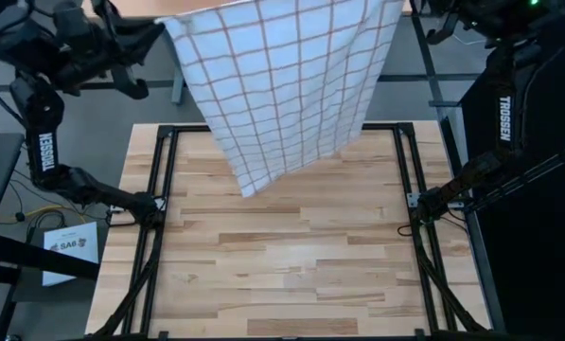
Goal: Roll towel
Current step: Roll the white squared towel
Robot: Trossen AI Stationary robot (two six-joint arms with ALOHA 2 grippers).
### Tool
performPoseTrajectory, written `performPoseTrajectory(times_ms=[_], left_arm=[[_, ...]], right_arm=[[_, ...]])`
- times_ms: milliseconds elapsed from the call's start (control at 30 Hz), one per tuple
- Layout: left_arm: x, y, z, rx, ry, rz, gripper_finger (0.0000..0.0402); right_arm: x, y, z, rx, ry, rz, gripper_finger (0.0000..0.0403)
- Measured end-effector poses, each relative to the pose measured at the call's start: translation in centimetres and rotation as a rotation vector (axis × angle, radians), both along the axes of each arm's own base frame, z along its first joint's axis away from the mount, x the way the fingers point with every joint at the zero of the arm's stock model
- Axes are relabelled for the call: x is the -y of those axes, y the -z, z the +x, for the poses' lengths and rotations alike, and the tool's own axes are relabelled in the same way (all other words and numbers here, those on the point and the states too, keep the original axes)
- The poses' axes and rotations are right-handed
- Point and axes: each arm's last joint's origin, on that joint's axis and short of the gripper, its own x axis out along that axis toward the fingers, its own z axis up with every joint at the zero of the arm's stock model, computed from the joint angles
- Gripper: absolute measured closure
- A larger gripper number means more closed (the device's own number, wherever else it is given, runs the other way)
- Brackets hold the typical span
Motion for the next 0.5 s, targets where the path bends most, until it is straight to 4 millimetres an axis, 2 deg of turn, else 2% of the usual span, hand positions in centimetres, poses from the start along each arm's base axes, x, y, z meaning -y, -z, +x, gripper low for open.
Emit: performPoseTrajectory(times_ms=[167, 500], left_arm=[[-0.3, -0.2, -0.4, 0.002, -0.076, 0.055, 0.0393], [-3.1, 0.3, -0.3, -0.050, -0.242, 0.064, 0.0393]], right_arm=[[0.2, 0.3, 0.1, -0.011, 0.003, 0.027, 0.0403], [0.6, 0.6, 0.2, -0.038, 0.020, 0.027, 0.0403]])
